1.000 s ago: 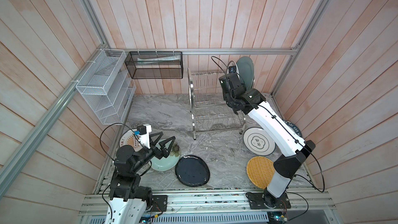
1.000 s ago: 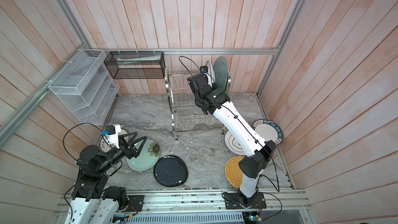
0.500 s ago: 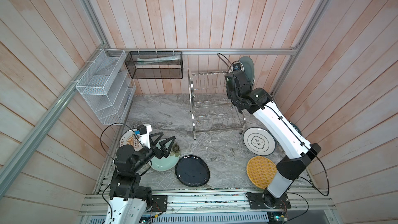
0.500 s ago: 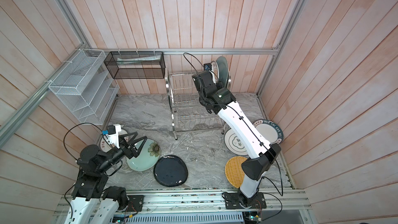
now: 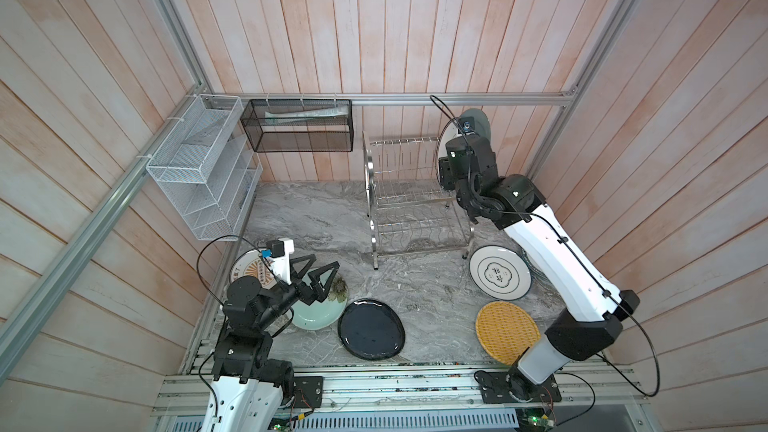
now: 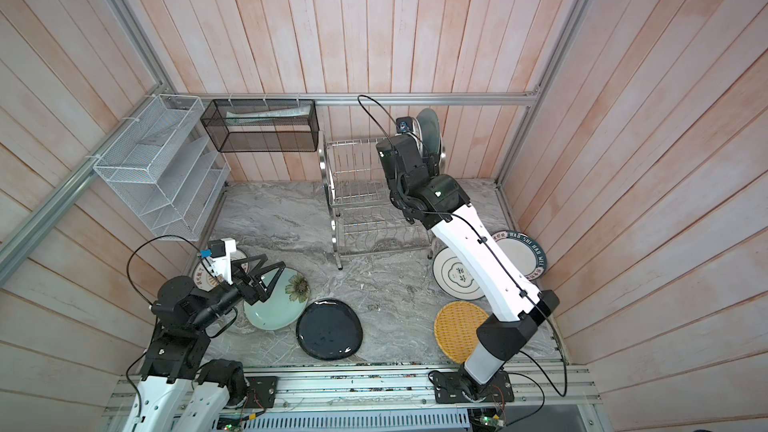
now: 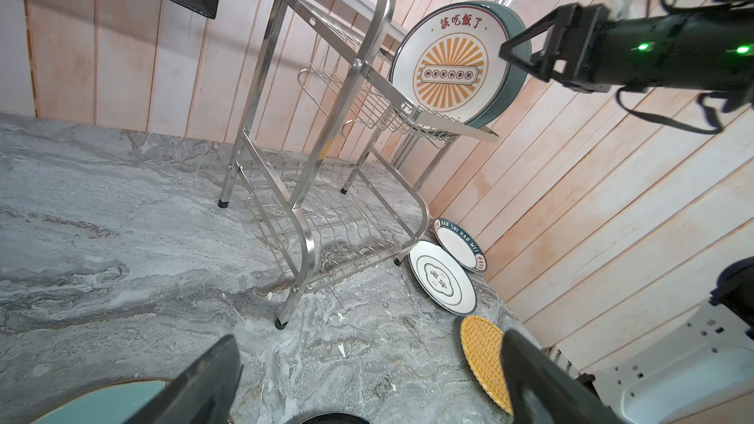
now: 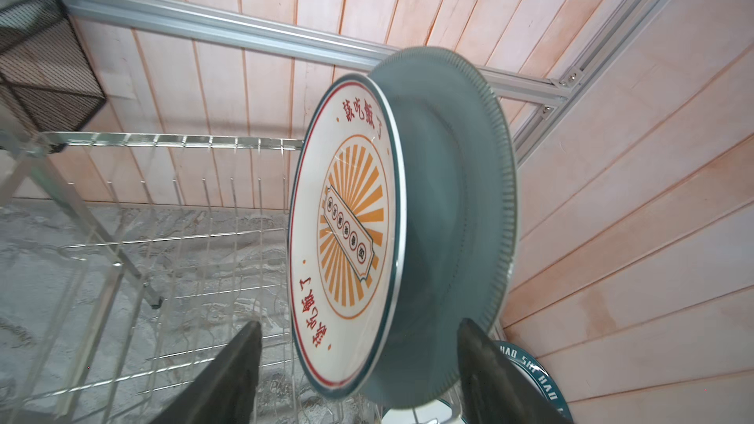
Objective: Load the plates into the dish rack
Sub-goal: 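Open the right gripper and withdraw it from the rack toward the table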
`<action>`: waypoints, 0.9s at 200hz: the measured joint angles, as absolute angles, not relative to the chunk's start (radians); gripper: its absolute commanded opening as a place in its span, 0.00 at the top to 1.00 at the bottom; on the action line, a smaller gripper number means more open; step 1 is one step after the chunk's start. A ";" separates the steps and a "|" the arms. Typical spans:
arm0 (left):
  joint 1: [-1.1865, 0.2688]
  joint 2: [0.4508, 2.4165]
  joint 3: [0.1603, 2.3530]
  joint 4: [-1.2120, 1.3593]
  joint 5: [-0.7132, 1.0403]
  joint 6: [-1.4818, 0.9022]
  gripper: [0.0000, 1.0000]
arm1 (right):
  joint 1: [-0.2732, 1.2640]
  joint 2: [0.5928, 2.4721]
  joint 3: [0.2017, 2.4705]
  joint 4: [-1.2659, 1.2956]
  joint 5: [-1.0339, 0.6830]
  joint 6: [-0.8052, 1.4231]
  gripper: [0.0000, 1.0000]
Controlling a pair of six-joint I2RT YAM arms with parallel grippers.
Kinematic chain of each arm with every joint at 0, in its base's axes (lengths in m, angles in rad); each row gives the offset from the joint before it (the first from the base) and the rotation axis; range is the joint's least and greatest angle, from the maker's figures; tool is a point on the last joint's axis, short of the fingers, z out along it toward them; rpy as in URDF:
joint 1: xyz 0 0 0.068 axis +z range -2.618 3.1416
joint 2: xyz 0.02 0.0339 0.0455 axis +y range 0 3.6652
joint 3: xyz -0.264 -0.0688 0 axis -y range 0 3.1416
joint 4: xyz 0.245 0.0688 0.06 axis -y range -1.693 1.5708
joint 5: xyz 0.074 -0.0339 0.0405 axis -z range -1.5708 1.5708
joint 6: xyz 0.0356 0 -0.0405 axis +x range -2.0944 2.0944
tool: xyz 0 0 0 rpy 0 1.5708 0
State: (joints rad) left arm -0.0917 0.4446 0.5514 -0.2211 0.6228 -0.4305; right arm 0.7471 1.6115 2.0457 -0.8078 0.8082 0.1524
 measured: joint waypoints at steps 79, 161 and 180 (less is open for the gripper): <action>-0.117 0.555 0.554 -0.275 0.559 -0.469 0.00 | 0.823 1.162 1.575 -0.576 0.701 0.161 0.08; -0.077 0.540 0.566 -0.657 0.286 -0.843 0.00 | 0.829 0.974 0.981 -0.286 0.437 0.223 0.02; -0.077 0.482 0.550 -0.720 0.224 -0.937 0.00 | 0.832 0.979 0.900 -0.213 0.373 0.245 0.02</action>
